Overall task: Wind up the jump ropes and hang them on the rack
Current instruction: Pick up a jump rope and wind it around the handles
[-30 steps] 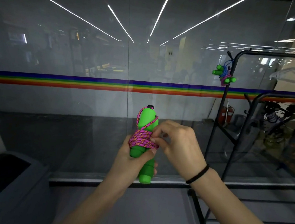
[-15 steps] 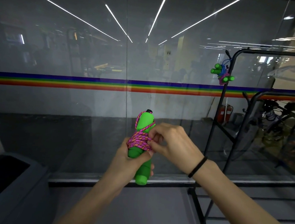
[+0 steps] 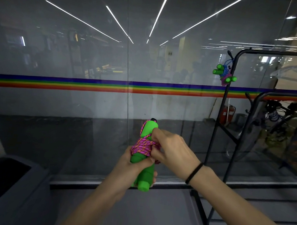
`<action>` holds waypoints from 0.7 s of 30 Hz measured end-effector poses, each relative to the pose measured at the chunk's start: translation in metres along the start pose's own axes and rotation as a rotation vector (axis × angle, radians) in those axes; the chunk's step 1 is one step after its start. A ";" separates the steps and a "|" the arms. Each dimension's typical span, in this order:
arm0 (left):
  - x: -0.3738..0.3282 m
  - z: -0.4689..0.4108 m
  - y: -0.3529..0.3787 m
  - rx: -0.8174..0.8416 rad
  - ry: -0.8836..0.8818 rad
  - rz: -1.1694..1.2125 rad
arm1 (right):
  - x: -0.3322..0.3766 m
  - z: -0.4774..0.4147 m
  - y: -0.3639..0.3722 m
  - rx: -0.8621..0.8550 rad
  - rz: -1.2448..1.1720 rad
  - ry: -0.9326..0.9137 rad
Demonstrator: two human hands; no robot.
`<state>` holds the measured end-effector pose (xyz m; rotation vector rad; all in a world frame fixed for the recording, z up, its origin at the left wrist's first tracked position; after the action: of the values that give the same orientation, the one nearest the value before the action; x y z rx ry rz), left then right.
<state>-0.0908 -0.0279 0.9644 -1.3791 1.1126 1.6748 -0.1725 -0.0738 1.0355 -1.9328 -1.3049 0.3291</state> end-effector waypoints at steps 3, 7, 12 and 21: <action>-0.001 0.001 0.000 0.002 -0.013 0.019 | -0.004 -0.001 -0.004 -0.022 -0.022 0.048; -0.008 0.003 0.002 0.018 0.026 0.019 | -0.002 0.000 -0.012 -0.134 -0.011 0.075; -0.012 0.005 0.005 0.057 0.040 0.050 | -0.004 0.005 -0.020 -0.234 -0.121 0.124; -0.002 0.009 0.000 0.114 -0.044 0.125 | -0.020 0.010 -0.013 0.031 -0.680 0.437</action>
<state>-0.0934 -0.0197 0.9668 -1.2173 1.2709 1.6927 -0.1962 -0.0845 1.0346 -1.3193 -1.5328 -0.3884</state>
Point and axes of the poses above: each hand's wrist, its own z-axis away from the middle knuckle, its own y-axis out of the palm, x = y × z, the point moved 7 cm from there along -z, towards the middle knuckle, and after that the axes turned 9 degrees about -x, right-handed, at the moved point
